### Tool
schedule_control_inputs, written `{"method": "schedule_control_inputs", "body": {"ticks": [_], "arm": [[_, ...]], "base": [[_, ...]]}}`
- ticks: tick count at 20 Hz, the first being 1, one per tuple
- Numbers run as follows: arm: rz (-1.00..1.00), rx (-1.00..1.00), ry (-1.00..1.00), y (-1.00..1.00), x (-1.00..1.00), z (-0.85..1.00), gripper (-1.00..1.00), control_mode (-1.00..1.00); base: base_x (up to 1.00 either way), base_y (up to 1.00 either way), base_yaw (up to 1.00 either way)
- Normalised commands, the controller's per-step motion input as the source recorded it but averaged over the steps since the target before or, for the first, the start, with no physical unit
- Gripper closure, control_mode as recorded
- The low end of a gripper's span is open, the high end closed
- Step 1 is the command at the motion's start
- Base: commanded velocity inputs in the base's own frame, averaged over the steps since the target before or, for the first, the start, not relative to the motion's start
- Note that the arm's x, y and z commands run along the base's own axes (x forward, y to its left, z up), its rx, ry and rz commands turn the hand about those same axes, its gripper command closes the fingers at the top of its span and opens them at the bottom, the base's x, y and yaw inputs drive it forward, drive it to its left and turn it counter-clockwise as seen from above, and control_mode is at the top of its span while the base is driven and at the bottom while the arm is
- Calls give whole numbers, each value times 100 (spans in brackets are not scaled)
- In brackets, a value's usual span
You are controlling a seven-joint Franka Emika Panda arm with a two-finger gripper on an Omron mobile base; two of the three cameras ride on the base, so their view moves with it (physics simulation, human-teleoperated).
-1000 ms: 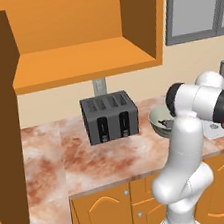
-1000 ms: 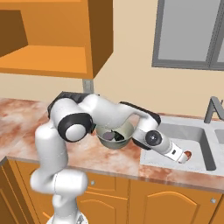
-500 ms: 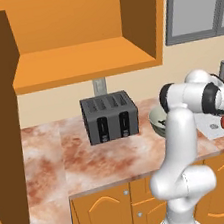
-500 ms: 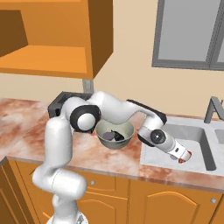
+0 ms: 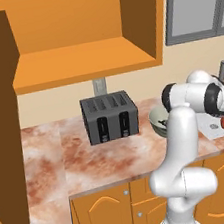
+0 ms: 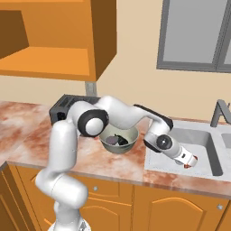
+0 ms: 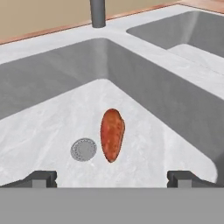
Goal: Pick the eggplants from the cabinet and place them in one bowl. Pick the sweet potato from the sink and place it in the other bowl.
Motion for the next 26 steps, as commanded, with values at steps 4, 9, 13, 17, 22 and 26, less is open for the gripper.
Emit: {"method": "schedule_control_inputs", "body": {"ticks": [4,9,13,17,22,26], "arm": [[0,0,13,-7,19,0,-100,-100],[0,0,12,-8,14,0,-100,-100],[0,1,14,-16,16,0,-100,-100],[0,1,12,-14,15,0,-100,-100],[0,0,1,-1,4,-1,-100,-100],[0,2,-2,-16,21,-4,-100,-100]], "base": [[0,0,0],[0,0,0],[0,0,0],[0,0,0],[0,0,0],[0,0,0]]}}
